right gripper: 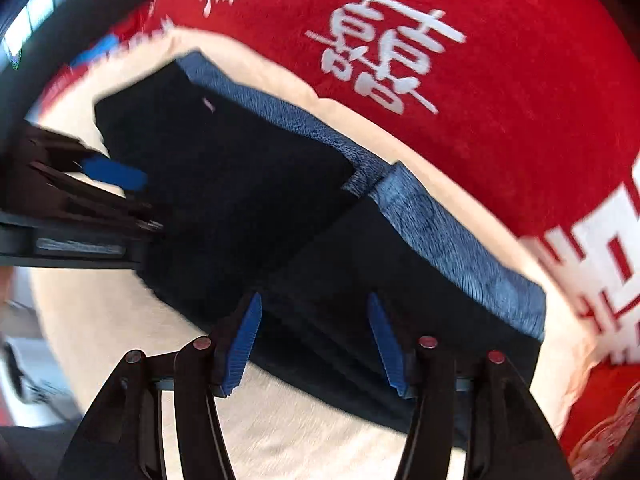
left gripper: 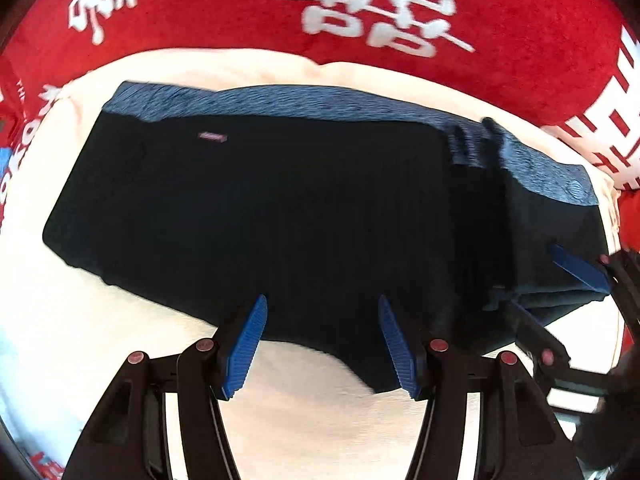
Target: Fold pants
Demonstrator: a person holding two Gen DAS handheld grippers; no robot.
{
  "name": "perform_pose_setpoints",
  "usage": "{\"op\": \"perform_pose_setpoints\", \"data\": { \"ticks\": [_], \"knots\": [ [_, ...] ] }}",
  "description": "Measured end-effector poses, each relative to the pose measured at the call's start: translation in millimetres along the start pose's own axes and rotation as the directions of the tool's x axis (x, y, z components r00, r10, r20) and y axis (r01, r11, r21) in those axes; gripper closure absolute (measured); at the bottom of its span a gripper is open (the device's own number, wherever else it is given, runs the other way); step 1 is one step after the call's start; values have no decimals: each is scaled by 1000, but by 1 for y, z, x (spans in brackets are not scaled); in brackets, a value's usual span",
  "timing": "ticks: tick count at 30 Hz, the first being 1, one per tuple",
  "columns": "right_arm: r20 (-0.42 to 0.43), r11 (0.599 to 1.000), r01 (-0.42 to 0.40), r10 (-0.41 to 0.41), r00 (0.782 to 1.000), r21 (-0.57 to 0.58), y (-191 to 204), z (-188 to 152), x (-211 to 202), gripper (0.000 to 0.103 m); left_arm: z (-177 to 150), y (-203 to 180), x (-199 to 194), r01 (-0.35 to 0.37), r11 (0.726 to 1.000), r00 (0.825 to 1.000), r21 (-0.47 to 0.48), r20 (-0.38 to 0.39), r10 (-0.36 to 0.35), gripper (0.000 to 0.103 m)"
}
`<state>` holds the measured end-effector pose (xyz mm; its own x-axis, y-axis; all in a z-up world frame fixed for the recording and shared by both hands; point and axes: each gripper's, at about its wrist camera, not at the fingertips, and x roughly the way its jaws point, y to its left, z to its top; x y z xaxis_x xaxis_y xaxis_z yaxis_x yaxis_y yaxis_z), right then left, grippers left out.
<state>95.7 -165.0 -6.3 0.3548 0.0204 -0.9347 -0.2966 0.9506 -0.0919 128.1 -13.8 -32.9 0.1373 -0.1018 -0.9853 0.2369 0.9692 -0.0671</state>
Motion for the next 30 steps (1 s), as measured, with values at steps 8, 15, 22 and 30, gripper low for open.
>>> {"op": "perform_pose_setpoints", "data": {
  "ticks": [8,15,22,30],
  "knots": [
    [-59,953,-199,218,974,229,-28,15,2,87,-3,37,-11,-13,998,999,-67,38,16,13],
    [-151,978,-117,144,978,175,6,9,12,59,-5,75,-1,-89,979,996,-182,-6,89,13],
    [-109,936,-191,231,967,295,15,21,-9,42,-17,112,1,-67,959,998,-276,-19,64,13],
    [-126,943,-196,236,963,270,37,35,-4,36,-12,136,10,-64,945,998,-321,-17,62,13]
  ]
}}
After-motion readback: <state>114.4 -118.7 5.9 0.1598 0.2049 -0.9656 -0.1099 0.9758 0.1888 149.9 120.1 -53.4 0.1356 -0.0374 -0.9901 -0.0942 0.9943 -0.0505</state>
